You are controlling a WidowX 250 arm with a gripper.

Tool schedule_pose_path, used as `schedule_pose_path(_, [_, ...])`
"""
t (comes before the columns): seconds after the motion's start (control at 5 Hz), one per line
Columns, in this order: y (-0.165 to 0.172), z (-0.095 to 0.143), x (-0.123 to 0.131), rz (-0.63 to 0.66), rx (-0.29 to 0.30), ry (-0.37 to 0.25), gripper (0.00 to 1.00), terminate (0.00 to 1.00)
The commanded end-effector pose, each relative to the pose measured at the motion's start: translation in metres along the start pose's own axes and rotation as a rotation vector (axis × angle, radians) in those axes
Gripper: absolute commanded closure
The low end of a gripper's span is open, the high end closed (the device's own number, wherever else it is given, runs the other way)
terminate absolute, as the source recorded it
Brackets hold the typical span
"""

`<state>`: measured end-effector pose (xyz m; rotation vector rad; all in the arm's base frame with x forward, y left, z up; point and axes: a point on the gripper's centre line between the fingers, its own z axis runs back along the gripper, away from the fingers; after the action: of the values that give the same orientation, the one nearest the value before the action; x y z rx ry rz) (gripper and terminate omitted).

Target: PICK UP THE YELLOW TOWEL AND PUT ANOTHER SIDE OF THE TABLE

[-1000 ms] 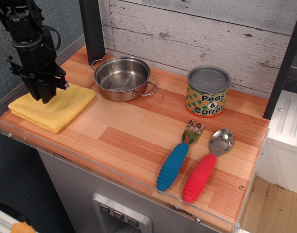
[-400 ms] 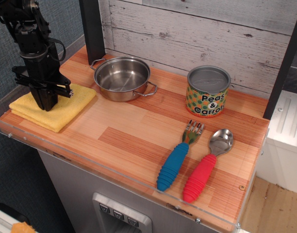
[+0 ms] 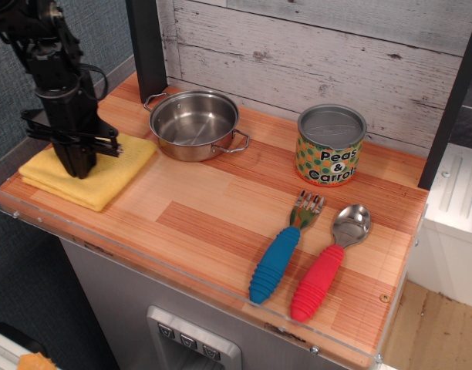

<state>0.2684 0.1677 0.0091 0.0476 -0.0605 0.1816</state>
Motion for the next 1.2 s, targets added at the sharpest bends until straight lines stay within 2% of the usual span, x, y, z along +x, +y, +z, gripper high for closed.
schedule_pose_path(0.0, [-0.038,0.016,0.000,-0.023,0.015,0.000,1.00,0.00])
schedule_pose_path(0.8, [-0.084,0.018,-0.009,-0.020,-0.005,0.067,1.00,0.00])
schedule_pose_path(1.0, [-0.098,0.021,-0.009,-0.020,-0.014,0.066,1.00,0.00])
